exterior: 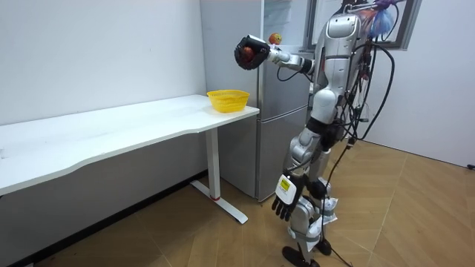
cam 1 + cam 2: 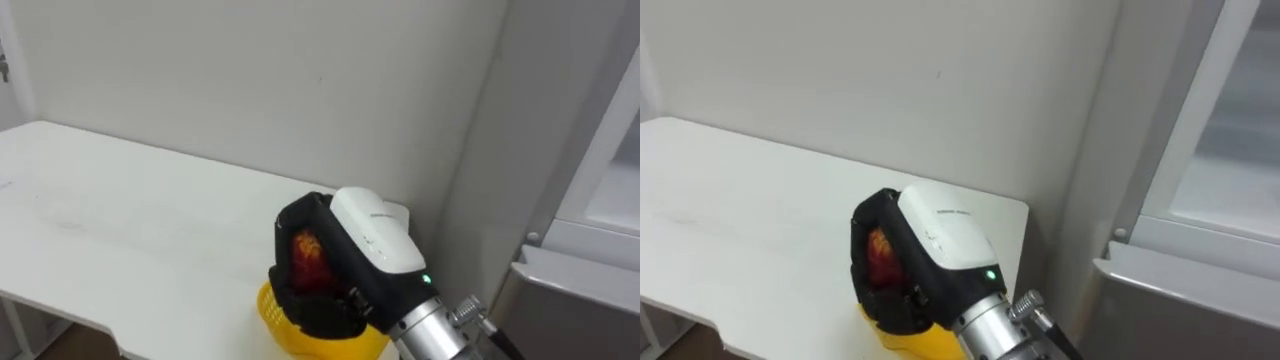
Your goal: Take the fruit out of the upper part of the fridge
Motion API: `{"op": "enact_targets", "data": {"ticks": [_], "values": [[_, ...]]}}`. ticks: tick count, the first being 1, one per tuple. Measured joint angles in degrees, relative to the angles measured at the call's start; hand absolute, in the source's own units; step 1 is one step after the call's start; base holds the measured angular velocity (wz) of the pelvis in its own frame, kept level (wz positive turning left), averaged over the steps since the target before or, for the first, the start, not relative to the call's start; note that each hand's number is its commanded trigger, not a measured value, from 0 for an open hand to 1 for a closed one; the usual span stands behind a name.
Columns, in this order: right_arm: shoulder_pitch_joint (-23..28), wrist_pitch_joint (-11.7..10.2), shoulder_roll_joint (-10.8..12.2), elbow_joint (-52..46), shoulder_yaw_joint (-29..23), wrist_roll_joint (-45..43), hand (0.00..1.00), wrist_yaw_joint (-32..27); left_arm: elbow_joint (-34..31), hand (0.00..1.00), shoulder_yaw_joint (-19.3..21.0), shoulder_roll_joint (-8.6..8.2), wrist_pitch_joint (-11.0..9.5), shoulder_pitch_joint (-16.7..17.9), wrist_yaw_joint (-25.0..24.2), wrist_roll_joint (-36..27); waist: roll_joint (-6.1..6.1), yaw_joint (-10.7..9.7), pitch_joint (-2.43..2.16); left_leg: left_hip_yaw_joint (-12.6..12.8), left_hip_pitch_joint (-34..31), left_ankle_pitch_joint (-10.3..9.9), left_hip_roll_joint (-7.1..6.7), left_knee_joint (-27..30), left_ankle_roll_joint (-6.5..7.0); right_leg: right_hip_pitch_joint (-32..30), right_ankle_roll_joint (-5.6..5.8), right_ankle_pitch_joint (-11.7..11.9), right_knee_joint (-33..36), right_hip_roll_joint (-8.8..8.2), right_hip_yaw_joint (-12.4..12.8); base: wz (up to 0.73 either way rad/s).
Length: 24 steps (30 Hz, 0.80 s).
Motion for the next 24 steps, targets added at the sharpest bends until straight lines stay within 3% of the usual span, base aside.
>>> {"op": "enact_targets", "data": {"ticks": [11,18,24], "values": [[-3.4,0.0,0.0,10.6,0.0,-1.1,1.0,-2.1,-0.1,0.0,1.0,0.49,-0.1,-0.3,0.0,0.4,-1.1,0.6,0.56,-1.7,-0.7,0.4,-0.79,0.7,0.08,0.7,0.18,-0.1,-0.9,-0.44,-1.4,0.08],[-8.0,0.1,-0.1,19.1,0.0,-1.3,1.0,-5.0,-1.4,0.0,1.8,1.69,0.3,-0.3,0.0,0.4,-1.68,2.5,0.35,-3.0,-1.5,0.5,-1.15,0.8,0.17,0.7,0.3,-0.2,-1.8,-0.63,-2.6,0.11],[-8.1,0.1,-0.2,19.2,0.0,0.5,1.0,-6.8,-1.6,0.0,2.4,1.71,0.4,-0.1,-0.2,0.4,-1.68,2.9,0.35,-3.9,-1.4,0.6,-1.32,0.9,0.2,1.1,0.42,-0.3,-1.8,-0.77,-3.7,0.1]]}}
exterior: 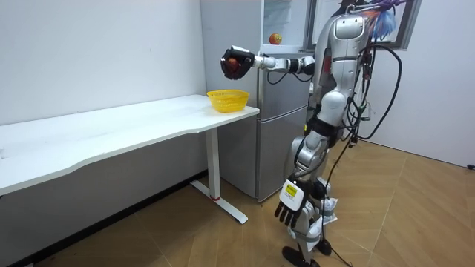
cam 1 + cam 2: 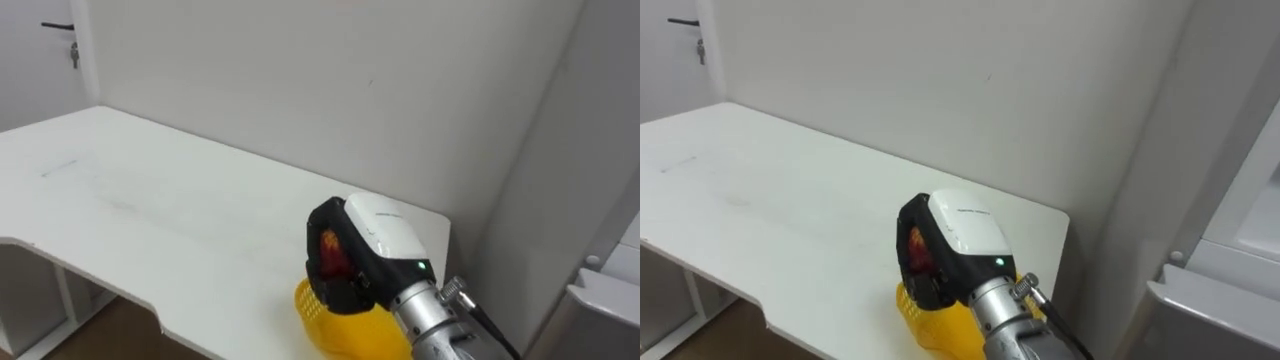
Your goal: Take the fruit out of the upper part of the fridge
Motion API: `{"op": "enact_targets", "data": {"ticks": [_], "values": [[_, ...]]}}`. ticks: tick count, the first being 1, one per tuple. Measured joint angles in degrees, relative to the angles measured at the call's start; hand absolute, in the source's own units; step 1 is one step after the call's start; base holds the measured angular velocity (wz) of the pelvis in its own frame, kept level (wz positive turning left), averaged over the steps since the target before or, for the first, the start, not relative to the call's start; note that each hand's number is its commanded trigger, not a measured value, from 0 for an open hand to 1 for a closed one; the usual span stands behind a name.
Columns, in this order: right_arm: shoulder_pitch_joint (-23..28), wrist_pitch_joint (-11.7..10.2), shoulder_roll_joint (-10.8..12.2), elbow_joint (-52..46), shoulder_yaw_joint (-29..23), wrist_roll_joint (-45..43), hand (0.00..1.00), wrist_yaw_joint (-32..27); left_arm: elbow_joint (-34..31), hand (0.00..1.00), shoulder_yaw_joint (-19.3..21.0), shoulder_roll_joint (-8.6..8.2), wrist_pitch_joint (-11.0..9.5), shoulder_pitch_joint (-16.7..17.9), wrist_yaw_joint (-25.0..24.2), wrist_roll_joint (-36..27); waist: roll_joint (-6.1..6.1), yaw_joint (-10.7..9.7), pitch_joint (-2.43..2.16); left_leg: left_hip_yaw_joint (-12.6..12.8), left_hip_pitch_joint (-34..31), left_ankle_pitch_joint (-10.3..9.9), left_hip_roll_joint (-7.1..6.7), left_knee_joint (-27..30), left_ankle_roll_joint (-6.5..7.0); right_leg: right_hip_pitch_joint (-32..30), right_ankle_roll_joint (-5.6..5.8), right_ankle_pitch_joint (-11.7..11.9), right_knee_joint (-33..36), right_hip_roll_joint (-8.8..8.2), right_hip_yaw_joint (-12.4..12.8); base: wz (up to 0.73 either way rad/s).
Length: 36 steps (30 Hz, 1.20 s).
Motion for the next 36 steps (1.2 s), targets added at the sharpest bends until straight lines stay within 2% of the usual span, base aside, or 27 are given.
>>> {"op": "enact_targets", "data": {"ticks": [12,21,25,26,27,28,32,36], "values": [[0.0,0.0,0.0,3.0,0.0,5.1,1.0,-0.5,-1.7,0.0,0.1,0.03,0.9,0.6,-0.4,0.1,0.02,-0.1,0.06,-0.1,0.3,0.0,-0.26,-0.3,0.09,0.5,0.3,-0.2,0.2,-0.29,-0.2,0.0],[0.0,0.1,0.0,6.6,0.0,5.3,1.0,-0.6,-2.7,0.0,0.1,-0.27,2.7,1.0,-0.9,1.0,0.11,-0.1,0.11,-0.4,0.4,0.0,-0.36,0.2,0.17,0.6,0.39,-0.2,0.9,-0.44,-0.3,0.01],[0.0,1.3,-0.1,8.9,0.0,6.7,1.0,-0.6,-3.8,0.0,0.1,-0.29,3.8,2.3,-1.0,1.9,0.48,-0.3,0.37,-0.4,0.2,-0.1,-0.42,0.7,0.31,0.6,0.4,-0.2,0.9,-0.46,-0.2,0.0],[0.0,1.4,-0.3,9.0,-0.1,6.7,0.89,-0.6,-4.4,0.0,0.1,-0.28,4.1,2.7,-1.0,2.2,0.64,-0.3,0.45,-0.4,0.0,-0.1,-0.42,1.0,0.31,0.5,0.4,-0.2,0.9,-0.46,-0.2,0.0],[0.0,1.4,-0.3,9.0,-0.2,6.7,0.19,-0.6,-4.5,0.0,0.1,-0.28,4.1,2.7,-1.0,2.3,0.72,-0.3,0.44,-0.4,-0.2,-0.1,-0.41,1.0,0.31,0.3,0.39,-0.2,0.9,-0.47,-0.2,0.0],[0.0,1.4,-0.3,9.0,-0.4,6.7,0.0,-0.6,-4.6,0.0,0.1,-0.29,4.1,2.7,-1.2,2.3,0.91,-0.3,0.42,-0.4,-0.3,-0.1,-0.41,1.1,0.3,0.2,0.39,-0.2,1.0,-0.46,-0.2,0.0],[0.0,1.3,-0.3,9.2,-0.6,8.7,0.0,-0.6,-4.6,0.0,0.3,-0.29,4.1,2.7,-1.4,2.3,1.18,-0.2,0.27,-0.4,-0.3,-0.1,-0.39,1.1,0.29,0.2,0.39,-0.2,1.0,-0.45,-0.2,0.0],[0.0,1.2,-0.3,12.0,-1.3,10.3,0.0,-0.6,-4.6,0.0,0.3,-0.3,4.1,2.7,-1.3,2.3,0.95,-0.2,0.08,-0.4,-0.3,-0.1,-0.42,1.1,0.3,0.2,0.39,-0.2,1.0,-0.45,-0.2,0.0]]}}
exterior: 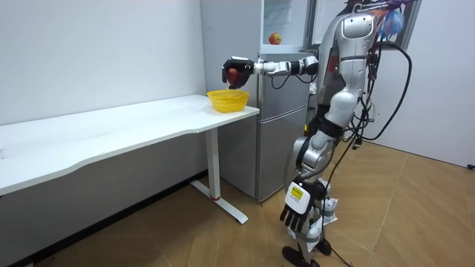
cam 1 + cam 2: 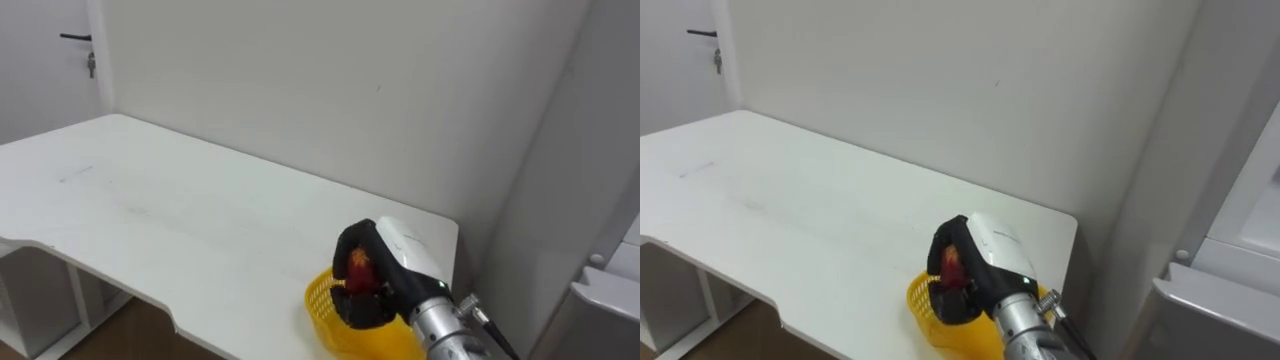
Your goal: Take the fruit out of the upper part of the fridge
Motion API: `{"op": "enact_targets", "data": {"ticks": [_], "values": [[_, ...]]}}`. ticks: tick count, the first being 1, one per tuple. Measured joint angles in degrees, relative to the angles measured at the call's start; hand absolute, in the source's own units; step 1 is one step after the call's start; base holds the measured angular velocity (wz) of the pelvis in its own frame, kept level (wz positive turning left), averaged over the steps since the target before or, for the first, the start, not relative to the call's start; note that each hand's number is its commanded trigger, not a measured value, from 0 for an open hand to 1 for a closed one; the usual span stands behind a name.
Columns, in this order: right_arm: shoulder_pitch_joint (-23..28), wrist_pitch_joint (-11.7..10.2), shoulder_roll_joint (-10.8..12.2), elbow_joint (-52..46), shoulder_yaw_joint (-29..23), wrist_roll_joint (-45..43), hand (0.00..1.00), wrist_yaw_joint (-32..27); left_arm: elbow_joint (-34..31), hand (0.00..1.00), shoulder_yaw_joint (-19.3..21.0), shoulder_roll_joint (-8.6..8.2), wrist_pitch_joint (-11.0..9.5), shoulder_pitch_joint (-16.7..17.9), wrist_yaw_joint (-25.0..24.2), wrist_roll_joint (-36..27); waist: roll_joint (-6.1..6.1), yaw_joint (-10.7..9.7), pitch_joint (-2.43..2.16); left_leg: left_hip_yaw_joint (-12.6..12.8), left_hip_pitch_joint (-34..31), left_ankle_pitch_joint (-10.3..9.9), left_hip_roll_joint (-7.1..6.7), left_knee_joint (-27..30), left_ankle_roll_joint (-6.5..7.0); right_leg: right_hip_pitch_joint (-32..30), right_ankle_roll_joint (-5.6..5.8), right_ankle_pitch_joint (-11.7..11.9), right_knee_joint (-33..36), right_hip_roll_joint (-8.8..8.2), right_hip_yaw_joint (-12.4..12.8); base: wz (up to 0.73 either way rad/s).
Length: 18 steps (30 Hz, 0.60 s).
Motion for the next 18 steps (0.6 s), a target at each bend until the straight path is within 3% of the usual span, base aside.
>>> {"op": "enact_targets", "data": {"ticks": [6,18], "values": [[0.0,0.0,-0.2,1.5,-0.5,0.6,0.0,0.0,0.1,0.0,0.0,-0.02,0.0,-0.1,0.0,0.0,-0.16,0.0,-0.27,0.0,0.1,0.0,0.03,0.0,0.0,0.1,0.0,0.0,0.0,0.03,0.0,0.0],[0.0,0.0,-0.2,2.3,-0.5,0.5,0.0,0.0,0.5,0.0,0.1,-0.19,-0.1,-0.2,0.0,0.0,-0.08,0.0,-0.24,-0.1,-0.1,0.0,0.02,0.3,-0.01,0.1,-0.03,0.0,0.1,0.05,0.1,0.0]]}}
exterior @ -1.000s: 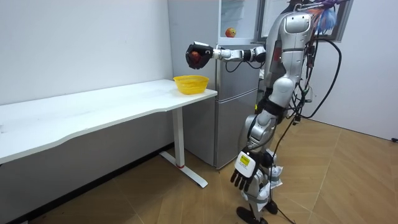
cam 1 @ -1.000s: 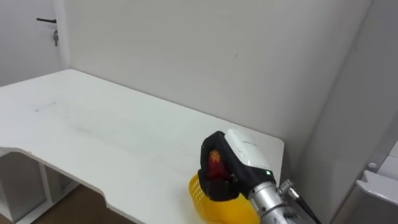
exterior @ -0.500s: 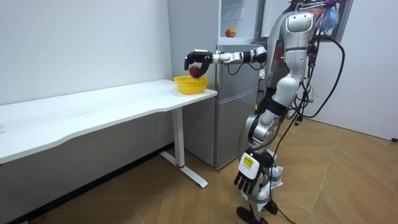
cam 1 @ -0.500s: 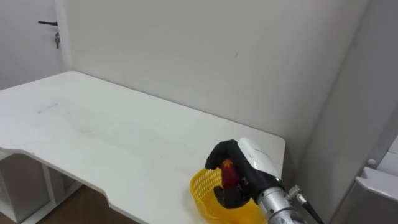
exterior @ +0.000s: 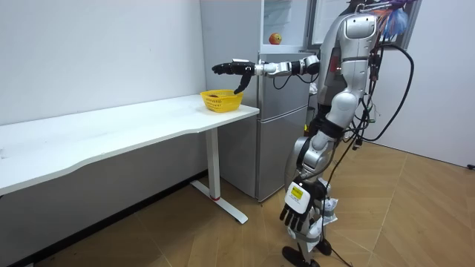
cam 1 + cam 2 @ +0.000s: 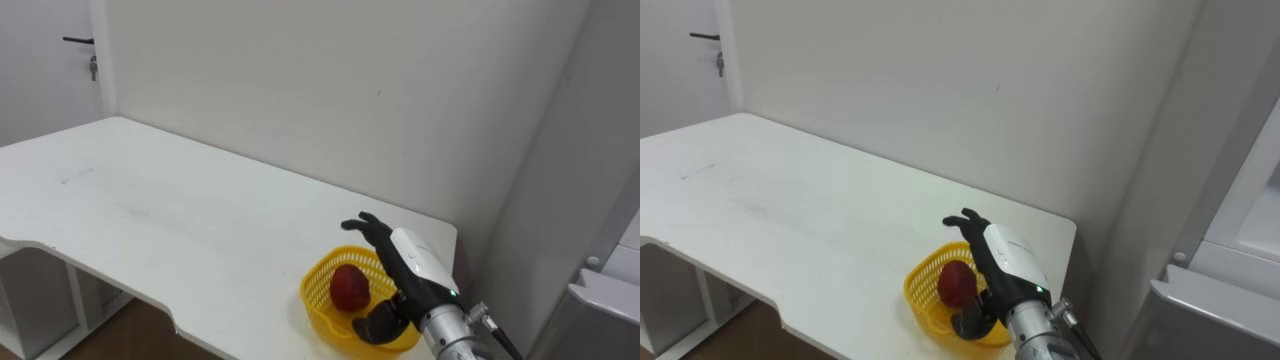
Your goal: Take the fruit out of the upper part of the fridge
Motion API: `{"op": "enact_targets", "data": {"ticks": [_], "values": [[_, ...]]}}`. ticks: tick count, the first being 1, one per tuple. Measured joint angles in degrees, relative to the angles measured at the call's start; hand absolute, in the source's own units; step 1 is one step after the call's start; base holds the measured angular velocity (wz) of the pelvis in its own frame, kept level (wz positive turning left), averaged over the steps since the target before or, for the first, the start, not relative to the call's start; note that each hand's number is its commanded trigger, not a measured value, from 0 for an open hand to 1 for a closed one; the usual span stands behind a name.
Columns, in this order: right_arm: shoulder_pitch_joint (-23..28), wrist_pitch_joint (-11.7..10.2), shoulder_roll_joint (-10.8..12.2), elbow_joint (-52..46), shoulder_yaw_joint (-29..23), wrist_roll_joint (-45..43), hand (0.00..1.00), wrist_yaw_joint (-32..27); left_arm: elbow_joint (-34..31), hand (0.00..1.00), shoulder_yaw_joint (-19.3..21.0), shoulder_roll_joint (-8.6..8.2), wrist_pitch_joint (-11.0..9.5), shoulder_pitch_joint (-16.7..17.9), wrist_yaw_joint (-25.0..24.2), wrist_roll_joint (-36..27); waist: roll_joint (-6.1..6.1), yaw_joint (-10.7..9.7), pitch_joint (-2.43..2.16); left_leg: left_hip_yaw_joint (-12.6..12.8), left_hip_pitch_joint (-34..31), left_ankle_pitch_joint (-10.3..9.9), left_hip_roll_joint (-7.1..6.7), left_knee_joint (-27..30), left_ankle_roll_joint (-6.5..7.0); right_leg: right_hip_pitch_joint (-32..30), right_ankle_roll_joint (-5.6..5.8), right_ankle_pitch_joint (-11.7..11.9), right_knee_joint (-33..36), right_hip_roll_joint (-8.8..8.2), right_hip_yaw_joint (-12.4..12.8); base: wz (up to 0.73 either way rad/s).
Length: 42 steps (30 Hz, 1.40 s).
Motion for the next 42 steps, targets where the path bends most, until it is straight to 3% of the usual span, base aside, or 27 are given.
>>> {"op": "enact_targets", "data": {"ticks": [4,13,29,36,39,42], "values": [[0.0,0.0,0.0,0.0,0.0,0.3,0.0,0.0,0.3,0.0,0.0,-0.01,0.1,0.1,0.1,0.0,0.21,0.0,0.13,0.0,0.1,0.0,0.0,0.0,0.0,0.0,0.0,0.0,0.0,-0.03,0.0,0.0],[0.0,0.0,0.0,0.0,0.0,0.3,0.0,0.0,0.3,0.0,0.0,-0.17,0.3,0.1,0.1,0.0,1.0,0.0,-0.05,0.0,0.1,0.0,0.02,0.0,0.0,0.0,0.0,0.0,0.0,-0.04,0.0,0.0],[0.0,0.0,0.0,-1.7,0.0,2.9,0.0,-0.7,0.0,0.0,-0.6,-0.09,0.3,0.1,0.4,0.0,1.0,-0.4,-0.26,0.4,0.2,0.0,0.08,0.0,0.0,0.1,-0.02,0.0,0.0,-0.05,0.1,0.0],[0.7,-0.1,0.0,-11.1,-0.1,3.1,0.0,-0.6,-0.9,0.0,-0.5,-0.13,0.2,0.4,0.0,0.0,2.22,-2.6,-0.41,0.9,0.3,0.1,0.1,-0.6,0.08,-0.3,-0.04,0.0,0.0,-0.06,0.8,-0.03],[0.7,-1.2,0.0,-14.5,-0.4,3.1,0.0,-0.7,-0.9,0.0,-0.5,-0.27,-0.1,0.5,0.2,0.0,3.2,-3.4,-1.01,1.8,1.4,0.2,0.22,-1.9,0.15,-0.1,-0.03,0.0,0.0,-0.04,1.8,-0.14],[1.2,-1.2,0.0,-17.1,-1.4,3.0,0.0,-0.7,-0.9,0.0,-0.5,-0.3,-0.4,0.4,0.6,0.0,3.3,-4.6,-0.96,2.4,2.0,0.4,0.31,-2.6,0.14,-0.1,-0.03,0.0,0.0,0.01,2.3,-0.12]]}}
